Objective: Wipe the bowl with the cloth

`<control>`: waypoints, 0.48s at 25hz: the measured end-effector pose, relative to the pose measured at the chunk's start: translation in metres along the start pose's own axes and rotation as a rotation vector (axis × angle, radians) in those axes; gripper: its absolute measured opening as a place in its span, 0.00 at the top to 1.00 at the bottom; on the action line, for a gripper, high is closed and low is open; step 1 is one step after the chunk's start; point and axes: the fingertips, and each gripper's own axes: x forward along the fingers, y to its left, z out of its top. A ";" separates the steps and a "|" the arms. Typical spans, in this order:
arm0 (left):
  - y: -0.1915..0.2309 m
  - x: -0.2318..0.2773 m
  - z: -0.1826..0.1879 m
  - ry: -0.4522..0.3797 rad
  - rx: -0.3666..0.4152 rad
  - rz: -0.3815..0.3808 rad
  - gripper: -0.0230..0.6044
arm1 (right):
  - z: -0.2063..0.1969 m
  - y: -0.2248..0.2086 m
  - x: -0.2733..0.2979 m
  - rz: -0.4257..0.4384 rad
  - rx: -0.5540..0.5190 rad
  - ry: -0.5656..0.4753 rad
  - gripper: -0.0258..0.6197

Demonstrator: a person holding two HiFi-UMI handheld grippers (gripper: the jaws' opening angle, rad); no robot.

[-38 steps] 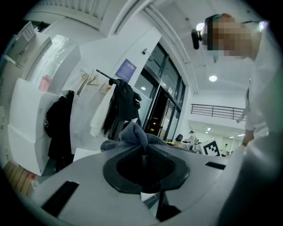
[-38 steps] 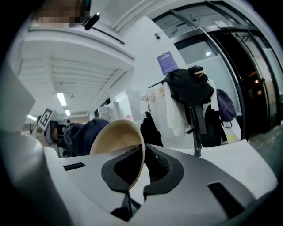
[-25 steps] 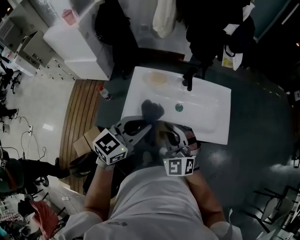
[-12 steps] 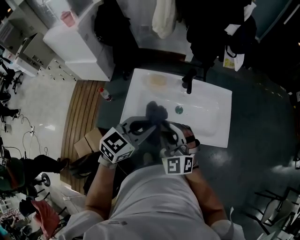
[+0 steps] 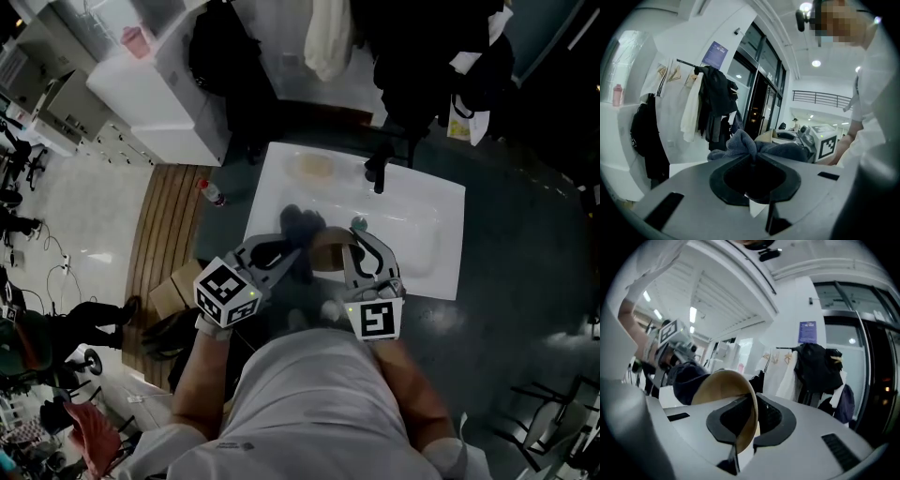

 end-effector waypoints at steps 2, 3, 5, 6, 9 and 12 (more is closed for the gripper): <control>-0.005 0.001 0.000 -0.017 -0.020 -0.009 0.89 | -0.005 -0.013 0.001 -0.007 0.159 -0.001 0.91; -0.007 0.002 0.000 -0.026 -0.027 -0.014 0.89 | -0.008 -0.019 0.001 -0.010 0.230 -0.008 0.91; -0.011 0.006 -0.001 -0.032 -0.035 -0.017 0.89 | -0.013 -0.026 0.002 -0.019 0.355 -0.023 0.91; -0.013 0.008 -0.002 -0.031 -0.040 -0.019 0.89 | -0.014 -0.029 0.002 -0.022 0.412 -0.033 0.91; -0.020 0.013 -0.009 -0.017 -0.060 -0.032 0.89 | -0.014 -0.033 0.001 -0.022 0.550 -0.063 0.91; -0.029 0.019 -0.013 -0.014 -0.097 -0.054 0.89 | -0.011 -0.032 0.003 0.006 0.645 -0.095 0.91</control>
